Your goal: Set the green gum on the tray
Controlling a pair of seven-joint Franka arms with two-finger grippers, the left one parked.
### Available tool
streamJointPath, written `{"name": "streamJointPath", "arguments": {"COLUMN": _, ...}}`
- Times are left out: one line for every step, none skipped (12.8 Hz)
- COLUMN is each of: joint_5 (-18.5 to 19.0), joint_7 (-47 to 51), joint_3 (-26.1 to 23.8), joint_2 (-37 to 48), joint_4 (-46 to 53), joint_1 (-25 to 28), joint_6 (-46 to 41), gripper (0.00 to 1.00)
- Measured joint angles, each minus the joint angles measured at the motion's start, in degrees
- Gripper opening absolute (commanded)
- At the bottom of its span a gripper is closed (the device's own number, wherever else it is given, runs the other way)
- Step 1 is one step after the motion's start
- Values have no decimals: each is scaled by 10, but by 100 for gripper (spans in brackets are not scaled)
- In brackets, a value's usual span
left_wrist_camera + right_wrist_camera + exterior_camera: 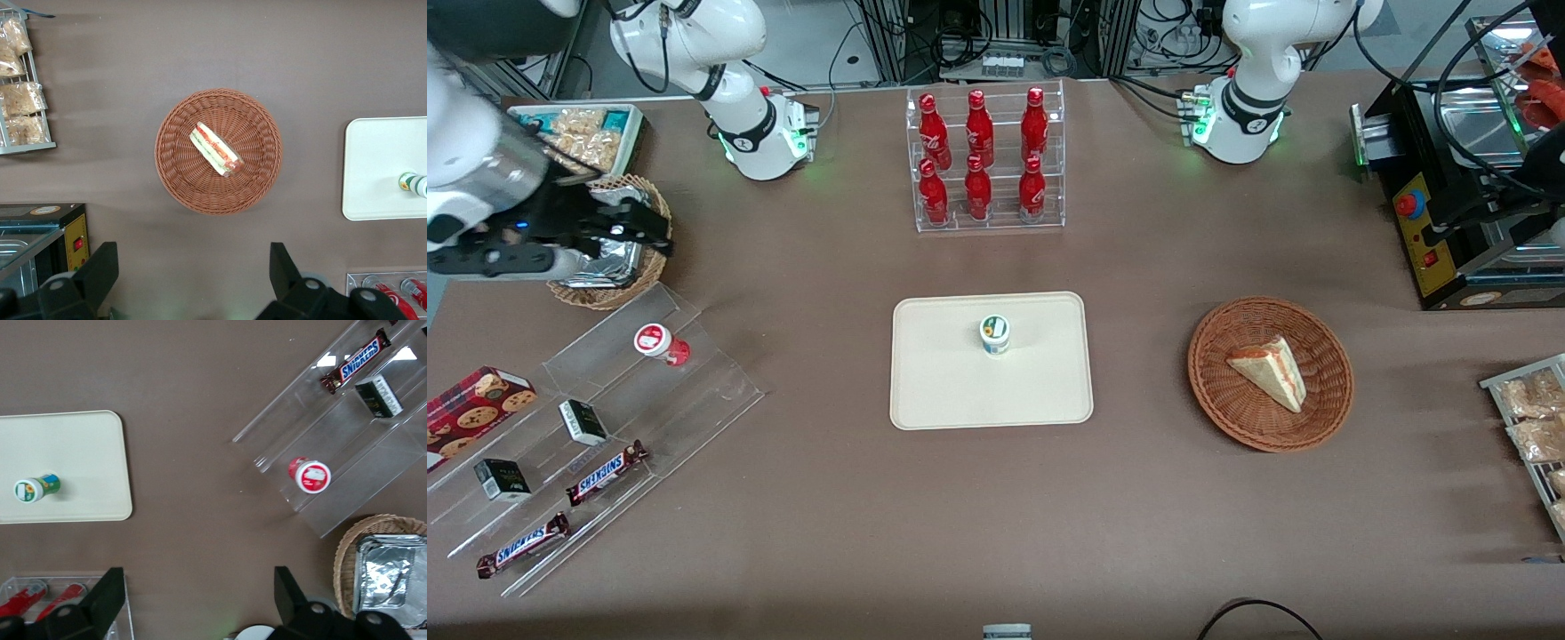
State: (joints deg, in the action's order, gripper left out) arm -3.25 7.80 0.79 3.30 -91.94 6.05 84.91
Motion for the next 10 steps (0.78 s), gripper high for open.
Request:
{"name": "streamJointPath", "arguments": {"joint_5": 0, "joint_7": -18, "joint_3": 0, "joint_2": 0, "joint_4": 0, "joint_1": -14, "joint_6": -2, "gripper": 99}}
{"name": "streamJointPath", "arguments": {"joint_5": 0, "joint_7": -33, "joint_3": 0, "joint_2": 0, "joint_4": 0, "joint_1": -26, "joint_6": -3, "gripper": 99}}
{"name": "streamJointPath", "arguments": {"joint_5": 0, "joint_7": -47, "joint_3": 1, "joint_2": -1, "joint_4": -1, "joint_1": -34, "joint_6": -4, "gripper": 99}}
{"name": "streamJointPath", "arguments": {"joint_5": 0, "joint_7": -56, "joint_3": 1, "joint_2": -2, "joint_4": -1, "joint_1": -42, "joint_6": -4, "gripper": 99}}
{"name": "streamJointPath", "arguments": {"joint_5": 0, "joint_7": -64, "joint_3": 2, "joint_2": -3, "joint_4": -2, "joint_1": -51, "joint_6": -4, "gripper": 99}}
{"name": "streamJointPath", "arguments": {"joint_5": 0, "joint_7": -75, "joint_3": 2, "joint_2": -3, "joint_4": -4, "joint_1": -61, "joint_6": -4, "gripper": 99}}
{"name": "streamJointPath", "arguments": {"joint_5": 0, "joint_7": -84, "joint_3": 2, "joint_2": -3, "joint_4": -6, "joint_1": -69, "joint_6": -4, "gripper": 99}}
{"name": "streamJointPath", "arguments": {"joint_5": 0, "joint_7": -90, "joint_3": 3, "joint_2": -4, "joint_4": -7, "joint_1": -73, "joint_6": -4, "gripper": 99}}
{"name": "streamJointPath", "arguments": {"joint_5": 0, "joint_7": -92, "joint_3": 4, "joint_2": -5, "joint_4": -7, "joint_1": -73, "joint_6": -4, "gripper": 99}}
{"name": "streamJointPath", "arguments": {"joint_5": 0, "joint_7": -92, "joint_3": 5, "joint_2": -5, "joint_4": -8, "joint_1": -73, "joint_6": -4, "gripper": 99}}
